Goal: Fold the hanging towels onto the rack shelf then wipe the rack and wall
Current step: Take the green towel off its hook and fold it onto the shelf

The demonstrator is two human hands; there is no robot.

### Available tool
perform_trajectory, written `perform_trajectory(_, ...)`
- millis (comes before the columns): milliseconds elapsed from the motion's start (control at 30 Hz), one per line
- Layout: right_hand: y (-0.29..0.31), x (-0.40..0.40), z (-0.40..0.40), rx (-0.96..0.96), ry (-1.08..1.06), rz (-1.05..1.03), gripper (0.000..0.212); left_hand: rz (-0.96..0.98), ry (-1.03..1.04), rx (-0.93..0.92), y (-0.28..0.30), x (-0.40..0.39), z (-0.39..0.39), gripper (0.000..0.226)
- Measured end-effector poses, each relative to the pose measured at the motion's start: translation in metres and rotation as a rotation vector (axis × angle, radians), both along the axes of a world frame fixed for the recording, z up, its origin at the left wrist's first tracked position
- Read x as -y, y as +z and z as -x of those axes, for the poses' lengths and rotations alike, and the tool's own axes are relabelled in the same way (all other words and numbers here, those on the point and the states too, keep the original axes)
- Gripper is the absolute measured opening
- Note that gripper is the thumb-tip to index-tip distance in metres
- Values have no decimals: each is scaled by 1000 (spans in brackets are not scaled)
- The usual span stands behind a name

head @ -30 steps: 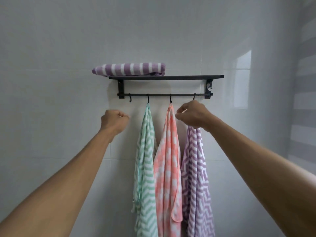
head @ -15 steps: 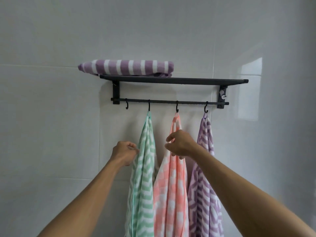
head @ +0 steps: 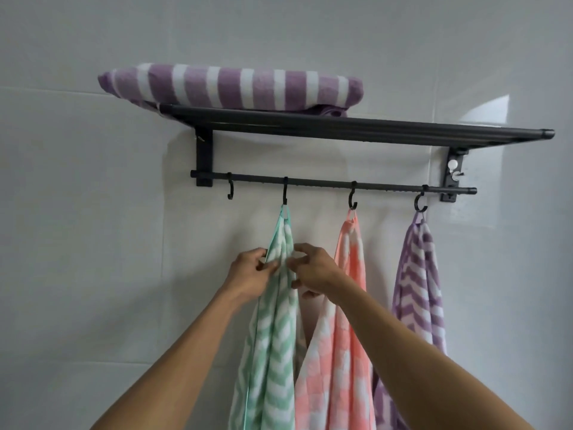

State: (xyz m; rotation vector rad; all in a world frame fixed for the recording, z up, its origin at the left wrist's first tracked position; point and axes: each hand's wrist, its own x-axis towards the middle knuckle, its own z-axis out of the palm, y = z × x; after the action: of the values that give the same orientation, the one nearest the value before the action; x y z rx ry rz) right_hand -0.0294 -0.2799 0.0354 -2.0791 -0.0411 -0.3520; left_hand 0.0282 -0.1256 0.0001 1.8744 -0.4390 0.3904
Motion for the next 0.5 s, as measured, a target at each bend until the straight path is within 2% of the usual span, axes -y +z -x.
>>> perform_trajectory(100,7,-3,-11,127,-21,-43,25,49,48,82,11,0,-4,17)
perform_trajectory(200,16,-2,-17,282,-25,-44,8,142,66,149,27,-1,-2,11)
perform_trajectory(333,24,-2,-16,463,-68,-168,22,239,76,250,46,-2,1,12)
perform_trajectory(500,25,2,-11,546,-25,-283,24,334,53,321,52,-2,7,15)
